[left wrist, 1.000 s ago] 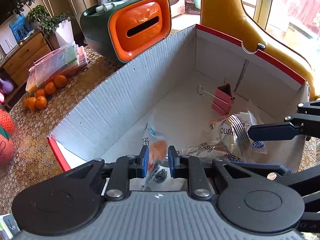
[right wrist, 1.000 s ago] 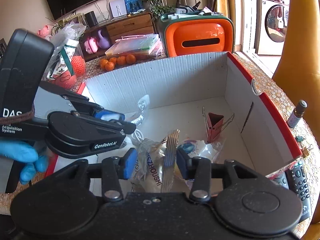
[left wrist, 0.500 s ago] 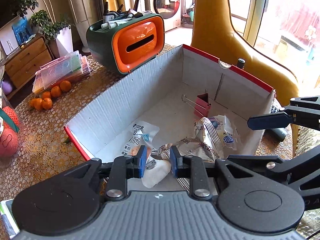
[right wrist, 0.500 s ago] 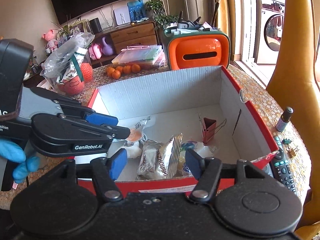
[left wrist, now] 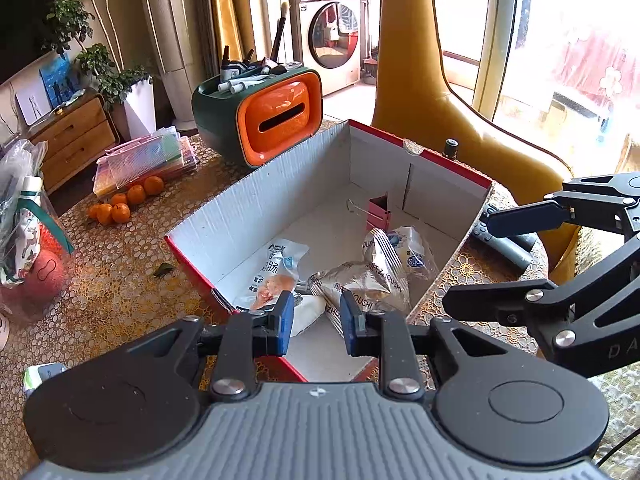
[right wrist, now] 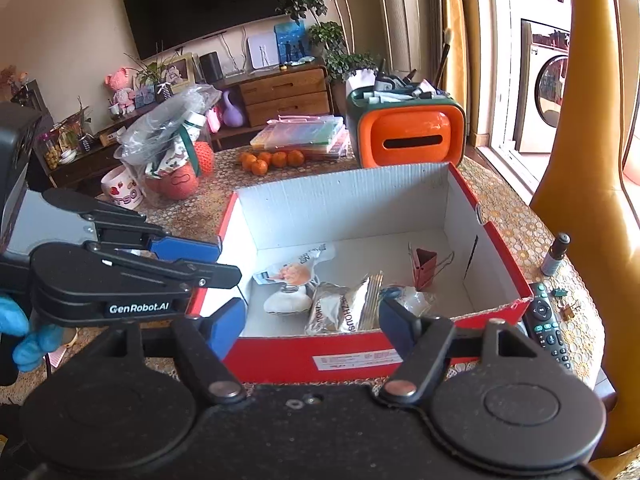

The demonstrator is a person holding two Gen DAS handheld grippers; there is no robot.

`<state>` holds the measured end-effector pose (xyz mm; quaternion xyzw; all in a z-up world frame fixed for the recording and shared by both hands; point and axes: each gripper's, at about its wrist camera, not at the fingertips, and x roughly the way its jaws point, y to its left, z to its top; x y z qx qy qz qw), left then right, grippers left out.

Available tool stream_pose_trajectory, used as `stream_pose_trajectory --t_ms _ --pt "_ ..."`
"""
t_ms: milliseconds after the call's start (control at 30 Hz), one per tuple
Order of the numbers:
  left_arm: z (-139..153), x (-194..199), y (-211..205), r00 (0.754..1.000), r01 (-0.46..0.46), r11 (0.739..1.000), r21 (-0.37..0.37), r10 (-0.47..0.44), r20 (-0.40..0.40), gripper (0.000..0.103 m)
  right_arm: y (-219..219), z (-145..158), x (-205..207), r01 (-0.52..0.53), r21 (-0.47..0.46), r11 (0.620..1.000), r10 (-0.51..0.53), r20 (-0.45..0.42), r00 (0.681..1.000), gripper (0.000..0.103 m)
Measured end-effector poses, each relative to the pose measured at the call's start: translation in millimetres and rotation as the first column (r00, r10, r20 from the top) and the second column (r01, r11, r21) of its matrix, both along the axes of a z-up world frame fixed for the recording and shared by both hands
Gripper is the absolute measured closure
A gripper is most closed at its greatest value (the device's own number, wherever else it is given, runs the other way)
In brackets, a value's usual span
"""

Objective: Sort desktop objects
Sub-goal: 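Move both grippers back from the shoebox to the table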

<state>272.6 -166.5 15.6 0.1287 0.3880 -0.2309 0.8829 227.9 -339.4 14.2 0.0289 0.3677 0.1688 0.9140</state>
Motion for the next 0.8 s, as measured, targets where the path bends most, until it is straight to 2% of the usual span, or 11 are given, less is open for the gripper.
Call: stream_pose_trajectory --t_ms 133,400,467,533,567,800 --pt "8.4 -20.7 8.3 1.0 -0.004 1.0 -0.024 0.004 0.03 0.08 1.2 7.6 -12.7 -0.009 0.013 1.0 0.009 0.021 1.0 0.02" --pt "13.5 -56.8 24.5 0.999 -0.016 0.998 -0.06 0.019 0.051 0.079 3.8 15.1 -38.1 -0.017 0.043 0.999 0.015 0.047 0.999 0.017" --pt "14.5 -65.3 29.4 0.998 -0.018 0.997 -0.08 0.023 0.057 0.068 5.4 16.8 -44.3 -0.015 0.049 0.999 0.013 0.057 0.998 0.013" --pt "15.6 -75.9 34.9 0.997 -0.027 0.995 -0.099 0.034 0.072 0.028 8.6 18.4 -50.7 -0.018 0.046 0.999 0.015 0.072 0.997 0.01" --pt "16.4 -81.2 37.3 0.996 -0.028 0.994 -0.106 0.037 0.085 0.025 10.4 18.6 -53.2 -0.019 0.042 0.999 0.016 0.08 0.997 0.009" --pt "15.7 -112.3 57.3 0.99 -0.062 0.992 -0.109 0.075 0.117 0.024 27.7 14.1 -71.4 -0.032 0.018 0.999 0.029 0.113 0.993 0.007"
